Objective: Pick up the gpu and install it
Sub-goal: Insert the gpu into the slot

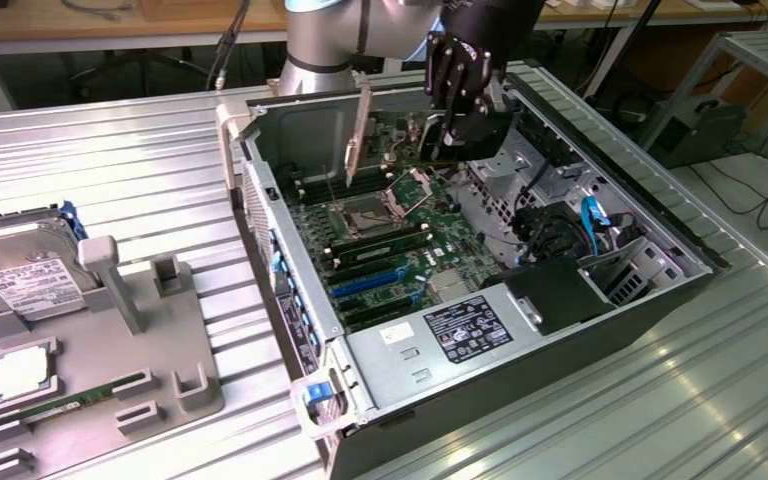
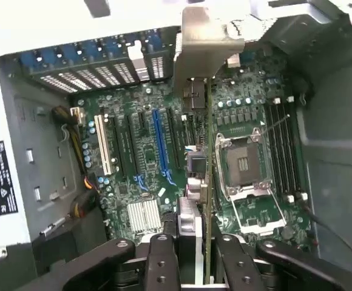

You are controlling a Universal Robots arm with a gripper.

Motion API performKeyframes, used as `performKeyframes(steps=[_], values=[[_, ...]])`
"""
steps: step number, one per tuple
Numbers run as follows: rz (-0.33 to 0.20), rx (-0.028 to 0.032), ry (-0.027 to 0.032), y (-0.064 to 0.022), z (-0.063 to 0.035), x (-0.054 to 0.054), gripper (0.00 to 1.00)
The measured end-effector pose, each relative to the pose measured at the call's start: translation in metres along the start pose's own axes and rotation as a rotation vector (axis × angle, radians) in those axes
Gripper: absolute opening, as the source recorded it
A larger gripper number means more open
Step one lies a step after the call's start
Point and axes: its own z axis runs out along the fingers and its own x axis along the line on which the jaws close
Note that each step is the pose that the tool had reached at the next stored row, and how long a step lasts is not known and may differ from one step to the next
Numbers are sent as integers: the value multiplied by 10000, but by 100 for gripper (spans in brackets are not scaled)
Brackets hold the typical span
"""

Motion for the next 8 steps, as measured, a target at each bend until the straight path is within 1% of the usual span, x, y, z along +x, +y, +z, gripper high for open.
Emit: performKeyframes(steps=[2,3,4,5,6,7,8], values=[[-642,-10,26,0,1,0,28],[-806,0,32,-1,3,0,28],[-873,40,33,-1,3,0,28],[-933,112,29,-1,5,0,28],[-970,197,23,0,7,0,28],[-987,299,14,-1,9,0,28],[-990,371,10,-1,11,0,28]])
